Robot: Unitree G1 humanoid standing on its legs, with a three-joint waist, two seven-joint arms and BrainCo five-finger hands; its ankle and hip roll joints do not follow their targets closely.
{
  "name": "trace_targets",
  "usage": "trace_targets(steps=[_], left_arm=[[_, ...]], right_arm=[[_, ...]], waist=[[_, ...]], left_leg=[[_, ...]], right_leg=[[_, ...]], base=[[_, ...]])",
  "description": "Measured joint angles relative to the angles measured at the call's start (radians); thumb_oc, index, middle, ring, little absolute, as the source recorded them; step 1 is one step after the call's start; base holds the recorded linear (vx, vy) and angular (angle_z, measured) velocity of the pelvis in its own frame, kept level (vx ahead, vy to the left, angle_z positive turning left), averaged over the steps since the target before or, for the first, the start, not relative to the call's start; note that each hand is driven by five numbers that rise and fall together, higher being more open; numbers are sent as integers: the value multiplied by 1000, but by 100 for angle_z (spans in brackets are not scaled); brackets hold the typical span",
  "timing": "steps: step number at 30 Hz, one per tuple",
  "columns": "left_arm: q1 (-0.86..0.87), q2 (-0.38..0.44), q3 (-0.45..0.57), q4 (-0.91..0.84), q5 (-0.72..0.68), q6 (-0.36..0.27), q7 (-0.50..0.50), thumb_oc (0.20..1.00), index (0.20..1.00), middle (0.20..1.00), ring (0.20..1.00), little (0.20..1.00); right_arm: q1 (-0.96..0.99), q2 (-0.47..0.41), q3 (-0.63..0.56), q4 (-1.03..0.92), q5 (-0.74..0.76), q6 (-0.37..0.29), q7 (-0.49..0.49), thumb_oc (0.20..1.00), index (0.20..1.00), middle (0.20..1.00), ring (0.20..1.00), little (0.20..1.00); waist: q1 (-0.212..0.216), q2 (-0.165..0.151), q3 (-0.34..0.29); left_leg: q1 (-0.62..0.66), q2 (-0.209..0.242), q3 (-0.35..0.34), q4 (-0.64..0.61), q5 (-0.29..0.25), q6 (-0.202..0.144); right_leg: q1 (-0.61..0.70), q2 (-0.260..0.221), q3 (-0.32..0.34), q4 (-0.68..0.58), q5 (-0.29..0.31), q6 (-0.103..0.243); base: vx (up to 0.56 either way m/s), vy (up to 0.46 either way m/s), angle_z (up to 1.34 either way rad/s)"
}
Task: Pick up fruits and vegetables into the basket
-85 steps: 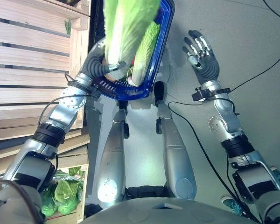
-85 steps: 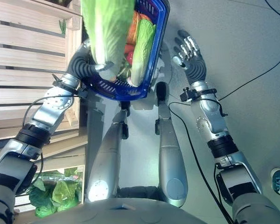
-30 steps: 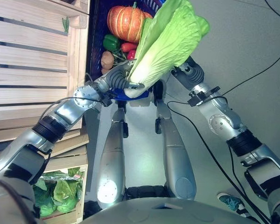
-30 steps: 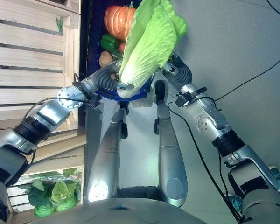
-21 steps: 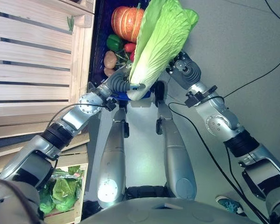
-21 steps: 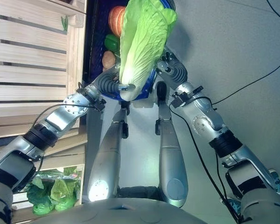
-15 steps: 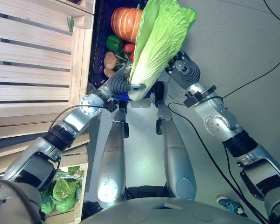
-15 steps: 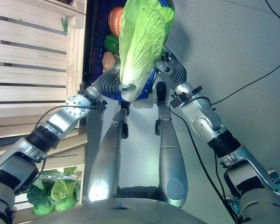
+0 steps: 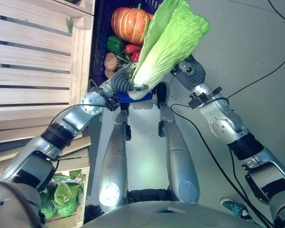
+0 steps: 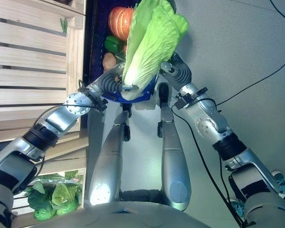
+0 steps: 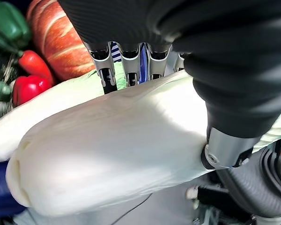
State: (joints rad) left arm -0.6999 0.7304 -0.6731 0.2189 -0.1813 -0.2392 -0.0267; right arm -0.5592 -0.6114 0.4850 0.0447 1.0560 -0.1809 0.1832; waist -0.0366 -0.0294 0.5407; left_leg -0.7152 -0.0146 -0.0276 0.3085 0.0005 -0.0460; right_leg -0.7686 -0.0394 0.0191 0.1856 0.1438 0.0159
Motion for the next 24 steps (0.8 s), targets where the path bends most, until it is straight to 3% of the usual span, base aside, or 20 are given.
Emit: trace_targets(steps=[6, 16, 17, 24], left_arm=[[-46, 34, -42, -1, 94, 1, -2, 200, 200, 200, 200, 200], [-69, 55, -64, -7, 123, 23, -28, 200, 200, 200, 200, 200], [-76, 59, -68, -7, 124, 28, -40, 200, 200, 200, 200, 200], [-86, 54, -78, -14, 124, 40, -54, 200, 200, 200, 200, 200]], right_arm=[[-1, -13, 12, 0, -21, 2, -25, 1000, 1000, 1000, 1000, 1000], [0, -25, 33, 0, -21, 1, -44, 1000, 1000, 1000, 1000, 1000], [2, -28, 36, 0, -21, 1, -44, 200, 200, 200, 200, 200], [7, -33, 39, 2, -23, -18, -71, 200, 200, 200, 200, 200]], waist=[[-1, 0, 0], [-14, 0, 0], [-16, 0, 0], [-18, 0, 0]], left_leg=[[0, 0, 0, 0, -3, 1], [0, 0, 0, 1, -3, 1], [0, 0, 1, 1, -3, 1], [0, 0, 1, 1, -3, 1]], right_leg=[[0, 0, 0, -1, 3, -5], [0, 0, 0, -1, 3, -5], [0, 0, 0, -1, 3, -5], [0, 0, 1, -1, 3, -5]], base=[[0, 0, 0], [0, 0, 0], [0, 0, 0], [0, 0, 0]])
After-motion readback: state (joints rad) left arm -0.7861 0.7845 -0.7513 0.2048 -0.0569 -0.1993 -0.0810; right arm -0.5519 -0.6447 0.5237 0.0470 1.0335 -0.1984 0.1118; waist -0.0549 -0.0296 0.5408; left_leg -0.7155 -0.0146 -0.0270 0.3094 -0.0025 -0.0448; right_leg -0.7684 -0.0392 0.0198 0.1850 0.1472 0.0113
